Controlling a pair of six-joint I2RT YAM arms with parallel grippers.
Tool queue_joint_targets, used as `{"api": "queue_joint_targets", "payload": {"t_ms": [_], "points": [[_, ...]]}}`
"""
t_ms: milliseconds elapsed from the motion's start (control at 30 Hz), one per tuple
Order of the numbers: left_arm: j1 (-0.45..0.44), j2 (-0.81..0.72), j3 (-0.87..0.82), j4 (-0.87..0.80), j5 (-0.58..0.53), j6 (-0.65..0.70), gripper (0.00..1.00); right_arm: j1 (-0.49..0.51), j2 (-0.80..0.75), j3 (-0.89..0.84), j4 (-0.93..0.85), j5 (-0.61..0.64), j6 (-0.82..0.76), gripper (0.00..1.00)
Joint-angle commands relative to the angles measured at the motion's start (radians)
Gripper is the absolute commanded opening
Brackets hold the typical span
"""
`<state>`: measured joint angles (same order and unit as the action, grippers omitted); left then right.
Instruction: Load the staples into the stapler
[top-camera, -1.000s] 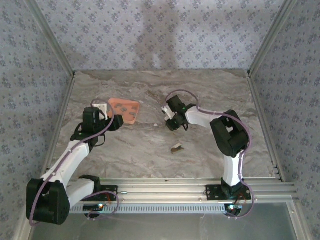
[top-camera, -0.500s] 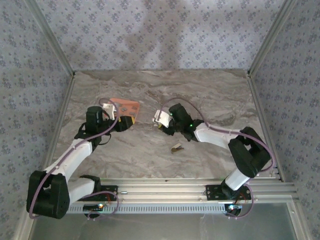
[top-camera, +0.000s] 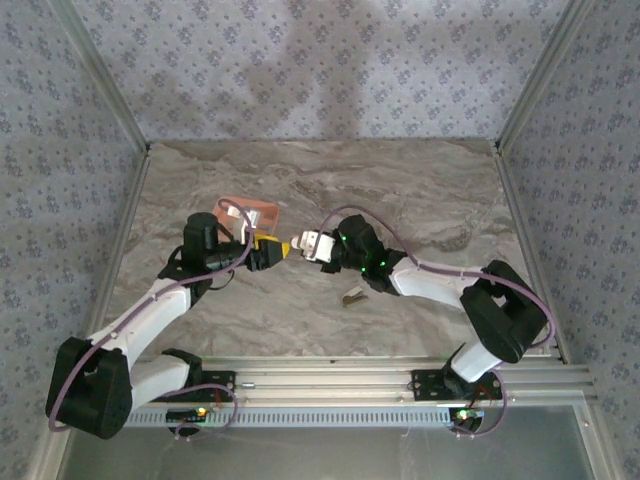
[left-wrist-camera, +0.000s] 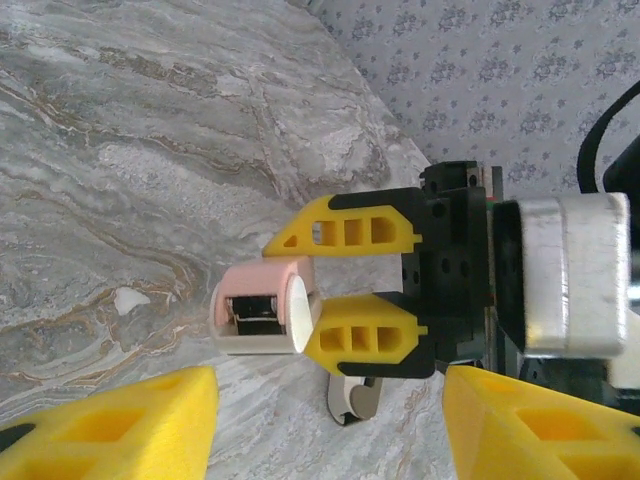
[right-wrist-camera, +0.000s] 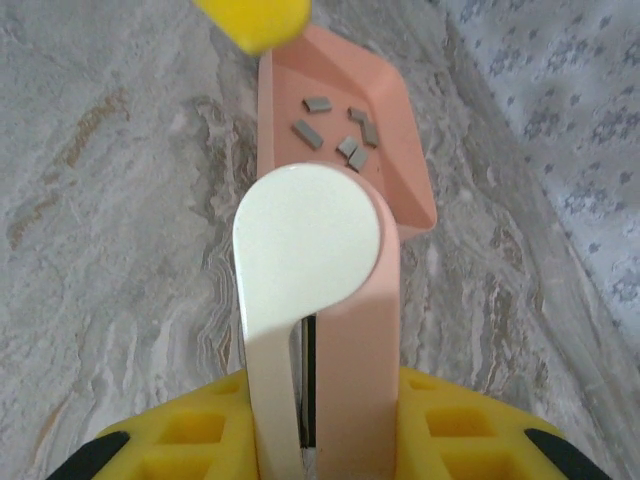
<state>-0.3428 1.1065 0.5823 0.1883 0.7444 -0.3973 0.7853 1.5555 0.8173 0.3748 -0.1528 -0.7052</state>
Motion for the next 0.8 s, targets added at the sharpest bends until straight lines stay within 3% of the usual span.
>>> {"api": "queue_joint_targets", "payload": {"t_ms": [0,400,767], "points": [[-0.013,0.012,-0.013,0.057,0.012,0.016,0.62,0.012,-0.042,-0.01,0.084,-0.032,-0.027,0.28],[-0.039,0.073,-0.002,0.145,0.003,-0.015,0.57,0.036,-0.057,-0.009,0.12,-0.045,-0.033,0.29],[-0.043,0.076,-0.017,0.211,-0.016,-0.034,0.4,0.052,-0.059,-0.007,0.131,-0.025,-0.043,0.29]]}}
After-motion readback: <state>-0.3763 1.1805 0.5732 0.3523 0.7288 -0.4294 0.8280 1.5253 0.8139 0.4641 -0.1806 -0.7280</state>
